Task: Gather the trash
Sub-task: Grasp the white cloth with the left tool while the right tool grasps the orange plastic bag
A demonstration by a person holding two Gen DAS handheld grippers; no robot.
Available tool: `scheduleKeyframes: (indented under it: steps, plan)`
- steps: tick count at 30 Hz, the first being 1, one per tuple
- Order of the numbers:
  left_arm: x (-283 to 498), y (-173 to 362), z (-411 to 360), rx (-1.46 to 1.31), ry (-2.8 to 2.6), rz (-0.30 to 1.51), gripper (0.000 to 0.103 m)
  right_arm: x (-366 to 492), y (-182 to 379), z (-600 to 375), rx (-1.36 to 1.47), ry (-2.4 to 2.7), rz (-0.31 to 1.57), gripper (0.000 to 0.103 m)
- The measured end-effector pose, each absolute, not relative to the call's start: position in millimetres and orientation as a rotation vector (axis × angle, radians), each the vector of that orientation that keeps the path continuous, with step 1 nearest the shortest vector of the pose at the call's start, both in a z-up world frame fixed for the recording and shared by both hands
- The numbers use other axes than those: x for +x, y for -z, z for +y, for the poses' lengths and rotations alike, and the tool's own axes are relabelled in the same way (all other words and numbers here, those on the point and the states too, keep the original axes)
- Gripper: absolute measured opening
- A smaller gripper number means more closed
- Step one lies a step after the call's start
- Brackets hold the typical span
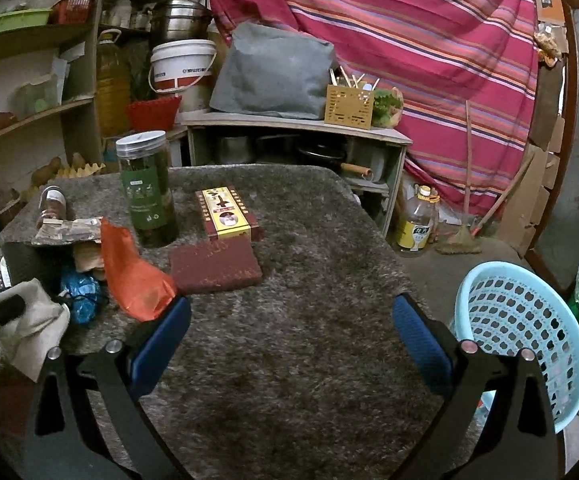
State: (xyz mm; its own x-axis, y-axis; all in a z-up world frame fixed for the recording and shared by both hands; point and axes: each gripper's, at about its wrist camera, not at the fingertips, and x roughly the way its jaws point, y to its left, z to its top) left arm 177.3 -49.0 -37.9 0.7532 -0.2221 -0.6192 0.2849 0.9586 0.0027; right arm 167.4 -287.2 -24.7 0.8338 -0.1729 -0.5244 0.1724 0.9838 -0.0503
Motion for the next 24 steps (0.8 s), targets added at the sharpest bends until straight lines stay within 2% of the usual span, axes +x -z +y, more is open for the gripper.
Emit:
scheduleKeyframes:
  steps: [12, 24]
  plan:
    - [157.1, -4.7, 8.7, 0.054, 0.218, 0.533, 0.007, 170.9, 28.3, -267.6, 0.026, 0.149, 0.566, 0.099]
    - [172.8, 4.2, 82.0, -0.003, 0.067, 0.552, 0.007, 204.6, 45.0, -202.7, -0.076, 0.065, 0.656, 0.099]
